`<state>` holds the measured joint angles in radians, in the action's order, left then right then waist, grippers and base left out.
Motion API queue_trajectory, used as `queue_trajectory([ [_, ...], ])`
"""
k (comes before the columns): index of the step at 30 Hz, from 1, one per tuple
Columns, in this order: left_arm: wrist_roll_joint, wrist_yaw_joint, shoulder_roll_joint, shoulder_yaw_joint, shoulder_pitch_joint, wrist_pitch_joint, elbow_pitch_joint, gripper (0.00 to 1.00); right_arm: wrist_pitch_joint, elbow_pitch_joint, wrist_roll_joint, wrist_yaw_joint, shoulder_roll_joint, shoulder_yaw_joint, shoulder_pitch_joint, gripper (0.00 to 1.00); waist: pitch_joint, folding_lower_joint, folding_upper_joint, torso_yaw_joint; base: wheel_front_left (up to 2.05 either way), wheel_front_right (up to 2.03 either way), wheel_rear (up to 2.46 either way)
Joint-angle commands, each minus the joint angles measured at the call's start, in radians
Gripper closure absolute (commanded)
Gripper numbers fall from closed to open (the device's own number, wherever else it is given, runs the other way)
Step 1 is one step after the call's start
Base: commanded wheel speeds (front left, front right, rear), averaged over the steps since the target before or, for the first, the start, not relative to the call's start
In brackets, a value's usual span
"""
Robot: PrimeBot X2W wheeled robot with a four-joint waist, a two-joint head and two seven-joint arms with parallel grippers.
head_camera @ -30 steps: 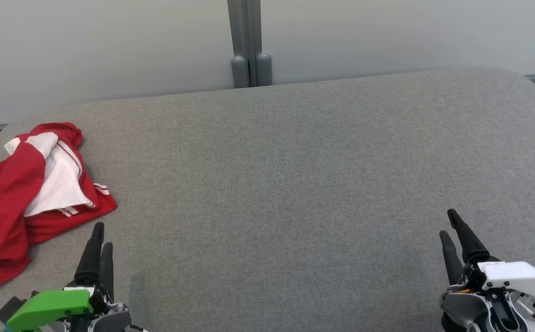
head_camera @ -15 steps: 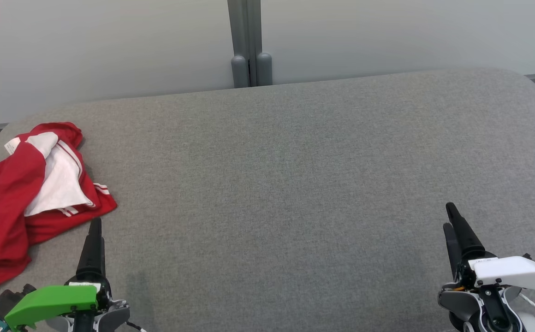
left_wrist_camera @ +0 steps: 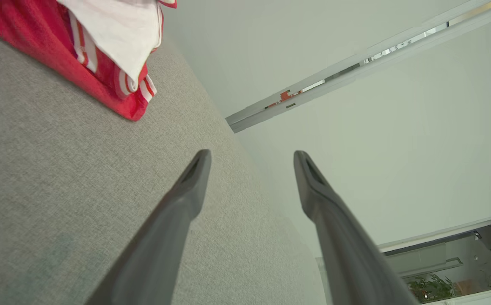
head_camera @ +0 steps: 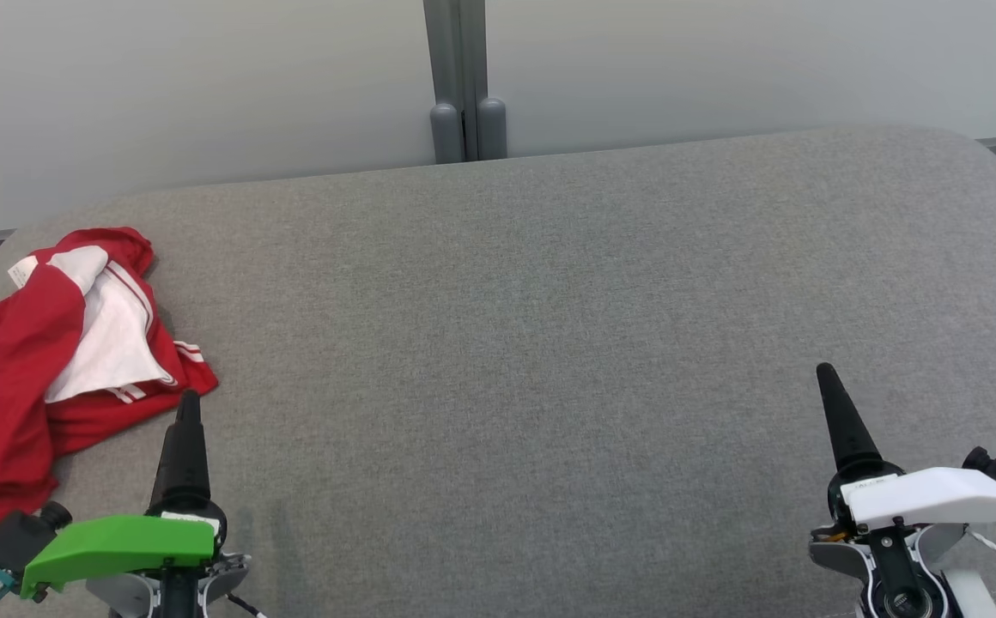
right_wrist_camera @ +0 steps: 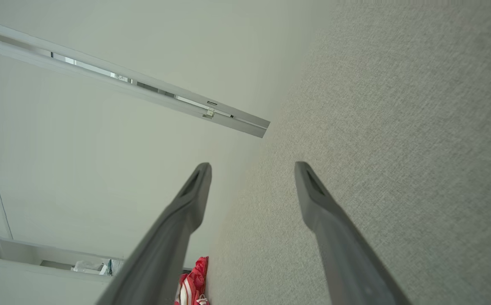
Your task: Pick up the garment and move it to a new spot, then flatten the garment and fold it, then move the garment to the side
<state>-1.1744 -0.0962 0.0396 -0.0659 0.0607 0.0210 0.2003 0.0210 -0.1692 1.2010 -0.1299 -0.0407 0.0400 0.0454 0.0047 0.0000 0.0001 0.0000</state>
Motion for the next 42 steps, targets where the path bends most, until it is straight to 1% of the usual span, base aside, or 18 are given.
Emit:
queue_trajectory([
  [1,0.048,0.004,0.007,0.003,0.006,0.012,-0.021,0.00,0.013,0.025,-0.043,-0.001,-0.006,-0.008,0.005,0.00,0.000,0.0000,-0.0001,0.000,0.00,0.00,0.00],
  [14,0.302,0.020,0.010,0.017,-0.008,0.057,-0.038,0.00,0.058,0.051,-0.261,-0.001,-0.007,-0.040,-0.007,0.00,-0.002,0.0000,-0.0001,0.003,0.00,0.00,0.00],
  [24,0.466,0.027,0.012,0.031,-0.017,0.089,-0.043,0.00,0.090,0.058,-0.408,-0.001,-0.008,-0.066,-0.015,0.00,-0.003,0.0000,-0.0001,0.006,0.00,0.00,0.00],
  [31,0.568,0.033,0.013,0.040,-0.019,0.112,-0.037,0.00,0.112,0.056,-0.517,-0.001,-0.009,-0.080,-0.021,0.00,-0.004,0.0000,-0.0001,0.007,0.00,0.00,0.00],
  [42,0.688,0.040,0.016,0.045,-0.020,0.141,-0.020,0.00,0.141,0.053,-0.646,-0.001,-0.010,-0.092,-0.028,0.00,-0.006,0.0000,-0.0001,0.010,0.00,0.00,0.00],
])
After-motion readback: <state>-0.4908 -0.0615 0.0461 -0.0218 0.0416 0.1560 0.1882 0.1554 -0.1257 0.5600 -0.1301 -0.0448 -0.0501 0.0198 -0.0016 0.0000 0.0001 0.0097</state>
